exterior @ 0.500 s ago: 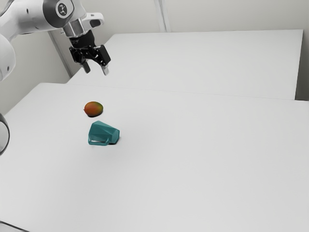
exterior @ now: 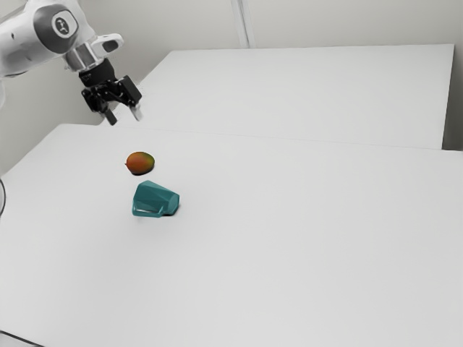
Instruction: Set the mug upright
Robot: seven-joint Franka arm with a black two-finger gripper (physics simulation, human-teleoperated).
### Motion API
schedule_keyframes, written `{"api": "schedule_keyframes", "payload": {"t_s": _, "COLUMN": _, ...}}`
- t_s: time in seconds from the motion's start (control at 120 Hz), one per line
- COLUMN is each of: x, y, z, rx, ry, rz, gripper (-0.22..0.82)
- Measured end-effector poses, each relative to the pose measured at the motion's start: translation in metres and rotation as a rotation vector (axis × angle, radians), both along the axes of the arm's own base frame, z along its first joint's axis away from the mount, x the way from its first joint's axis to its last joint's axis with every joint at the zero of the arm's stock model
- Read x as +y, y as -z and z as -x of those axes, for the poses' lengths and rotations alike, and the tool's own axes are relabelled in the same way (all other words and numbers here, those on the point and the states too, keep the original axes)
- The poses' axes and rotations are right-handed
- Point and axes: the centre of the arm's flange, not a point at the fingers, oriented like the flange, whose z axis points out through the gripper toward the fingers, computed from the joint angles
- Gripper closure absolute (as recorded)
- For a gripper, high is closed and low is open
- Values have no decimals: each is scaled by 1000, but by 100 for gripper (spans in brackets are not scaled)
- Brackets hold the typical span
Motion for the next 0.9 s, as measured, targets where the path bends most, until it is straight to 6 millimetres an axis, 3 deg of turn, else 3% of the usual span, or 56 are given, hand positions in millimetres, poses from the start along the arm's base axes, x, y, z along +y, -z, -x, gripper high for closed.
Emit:
{"api": "schedule_keyframes", "payload": {"t_s": 0.158, "x": 63, "y": 38, "z": 16, "rx": 6, "ry": -79, "rz": 186, "gripper": 0}}
{"api": "schedule_keyframes", "payload": {"t_s": 0.417, "x": 142, "y": 130, "z": 18, "rx": 12, "ry": -123, "rz": 394, "gripper": 0}}
{"api": "schedule_keyframes", "payload": {"t_s": 0.508, "x": 149, "y": 165, "z": 13, "rx": 16, "ry": -105, "rz": 449, "gripper": 0}}
{"api": "schedule_keyframes", "payload": {"t_s": 0.625, "x": 145, "y": 195, "z": 8, "rx": 6, "ry": -75, "rz": 503, "gripper": 0}}
{"api": "schedule_keyframes", "payload": {"t_s": 0.75, "x": 141, "y": 231, "z": 18, "rx": -2, "ry": -90, "rz": 560, "gripper": 0}}
{"api": "schedule_keyframes", "payload": {"t_s": 0.9, "x": 135, "y": 249, "z": 21, "rx": -33, "ry": -80, "rz": 581, "gripper": 0}}
